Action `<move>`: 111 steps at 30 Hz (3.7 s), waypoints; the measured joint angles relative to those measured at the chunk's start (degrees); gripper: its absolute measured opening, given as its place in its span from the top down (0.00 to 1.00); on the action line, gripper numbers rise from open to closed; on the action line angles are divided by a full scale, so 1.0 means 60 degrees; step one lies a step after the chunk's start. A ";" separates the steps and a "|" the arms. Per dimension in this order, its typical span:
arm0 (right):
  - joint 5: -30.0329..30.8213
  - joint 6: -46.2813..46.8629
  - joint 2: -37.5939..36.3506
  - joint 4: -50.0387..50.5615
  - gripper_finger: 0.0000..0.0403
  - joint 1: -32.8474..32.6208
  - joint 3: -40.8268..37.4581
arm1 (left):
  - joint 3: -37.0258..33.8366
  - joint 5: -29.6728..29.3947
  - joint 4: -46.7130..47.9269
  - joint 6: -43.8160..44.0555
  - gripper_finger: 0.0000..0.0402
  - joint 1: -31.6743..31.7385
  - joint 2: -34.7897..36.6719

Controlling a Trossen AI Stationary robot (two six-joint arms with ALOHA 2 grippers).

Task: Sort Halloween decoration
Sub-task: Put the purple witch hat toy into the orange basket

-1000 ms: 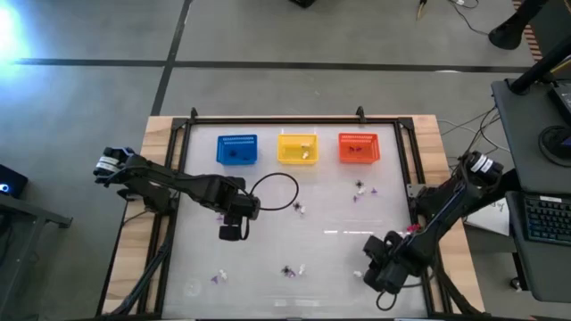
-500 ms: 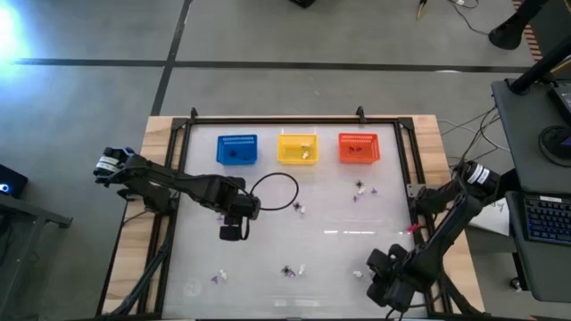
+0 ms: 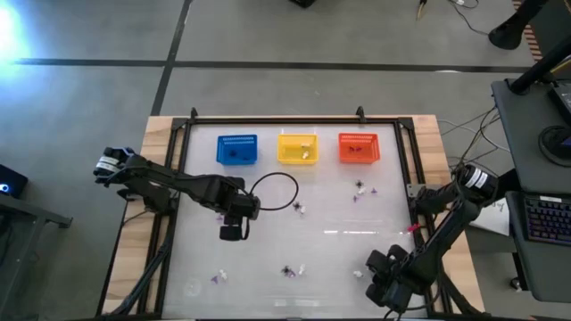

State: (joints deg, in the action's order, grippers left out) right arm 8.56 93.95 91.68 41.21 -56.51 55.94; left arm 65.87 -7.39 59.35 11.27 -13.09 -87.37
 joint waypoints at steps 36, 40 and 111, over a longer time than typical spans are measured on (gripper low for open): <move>0.0381 0.0882 -0.0219 0.0375 0.98 0.0001 0.0141 | 0.0000 -0.0001 -0.0036 0.0000 0.72 0.0001 -0.0004; 0.0716 0.1198 -0.0440 0.1646 0.98 0.0007 0.0487 | 0.0000 -0.0001 -0.0013 0.0000 0.72 0.0000 -0.0007; 0.0257 -1.4950 -0.2305 0.0783 0.98 1.5544 0.0229 | -0.0004 -0.0180 0.1053 0.0967 0.72 0.0001 -0.0435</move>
State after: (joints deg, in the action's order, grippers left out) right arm 10.10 4.25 77.85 45.91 36.75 57.32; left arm 65.84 -8.47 65.67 17.07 -13.08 -89.99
